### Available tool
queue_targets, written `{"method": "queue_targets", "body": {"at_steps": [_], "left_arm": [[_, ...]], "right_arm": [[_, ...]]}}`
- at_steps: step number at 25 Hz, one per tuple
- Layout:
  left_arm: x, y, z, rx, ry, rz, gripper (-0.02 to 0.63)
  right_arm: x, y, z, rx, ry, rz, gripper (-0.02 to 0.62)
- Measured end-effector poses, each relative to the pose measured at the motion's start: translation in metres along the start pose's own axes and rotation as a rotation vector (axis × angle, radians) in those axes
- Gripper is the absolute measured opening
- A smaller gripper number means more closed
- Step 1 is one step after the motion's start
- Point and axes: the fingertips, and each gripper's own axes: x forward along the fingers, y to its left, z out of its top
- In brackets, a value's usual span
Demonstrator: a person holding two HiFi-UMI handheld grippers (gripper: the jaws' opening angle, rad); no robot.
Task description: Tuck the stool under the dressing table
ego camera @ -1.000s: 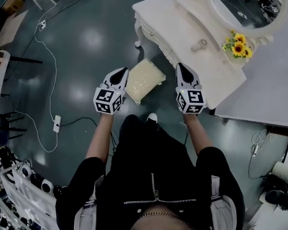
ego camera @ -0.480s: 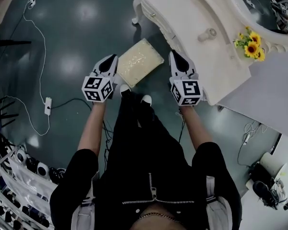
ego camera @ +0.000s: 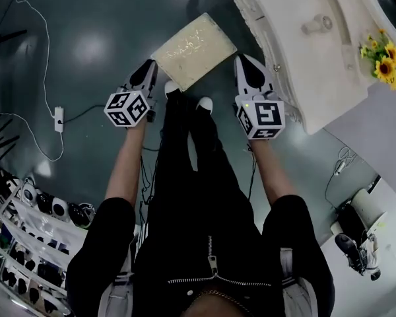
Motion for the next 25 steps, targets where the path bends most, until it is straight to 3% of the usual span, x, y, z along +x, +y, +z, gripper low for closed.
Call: {"method": "queue_targets", "body": {"at_steps": [3, 9, 12, 17, 22, 25], "left_arm": [[0.009, 0.025, -0.025, -0.104, 0.014, -0.016, 0.192], [0.043, 0.083, -0.123, -0.309, 0.204, -0.011, 0.302], [0.052, 0.109, -0.173, -0.398, 0.288, 0.002, 0.314], [0.087, 0.141, -0.227, -0.568, 0.286, -0.001, 0.321], [0.105, 0.165, -0.285, -0.596, 0.384, -0.007, 0.325], [0.118, 0.175, -0.308, -0.606, 0.397, -0.005, 0.327]], "right_arm": [[0.002, 0.005, -0.021, 0.017, 0.031, -0.009, 0.008], [0.02, 0.012, -0.063, 0.012, 0.095, -0.004, 0.008], [0.032, 0.017, -0.081, 0.002, 0.132, 0.008, 0.008], [0.062, 0.01, -0.109, 0.012, 0.176, 0.01, 0.008], [0.085, 0.012, -0.136, 0.038, 0.209, -0.009, 0.012], [0.092, 0.013, -0.15, 0.047, 0.231, -0.002, 0.011]]}}
